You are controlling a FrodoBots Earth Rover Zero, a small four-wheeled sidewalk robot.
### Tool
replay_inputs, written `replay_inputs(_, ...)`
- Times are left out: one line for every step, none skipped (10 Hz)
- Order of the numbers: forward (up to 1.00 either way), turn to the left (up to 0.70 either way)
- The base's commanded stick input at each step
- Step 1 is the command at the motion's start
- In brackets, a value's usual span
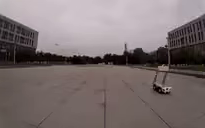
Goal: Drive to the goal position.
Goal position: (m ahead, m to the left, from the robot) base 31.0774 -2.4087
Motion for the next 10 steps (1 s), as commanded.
replay_inputs(1.00,0.00)
replay_inputs(1.00,-0.27)
replay_inputs(1.00,-0.27)
replay_inputs(1.00,-0.27)
replay_inputs(1.00,-0.27)
replay_inputs(1.00,-0.27)
replay_inputs(1.00,0.00)
replay_inputs(1.00,0.00)
replay_inputs(1.00,0.00)
replay_inputs(1.00,0.00)
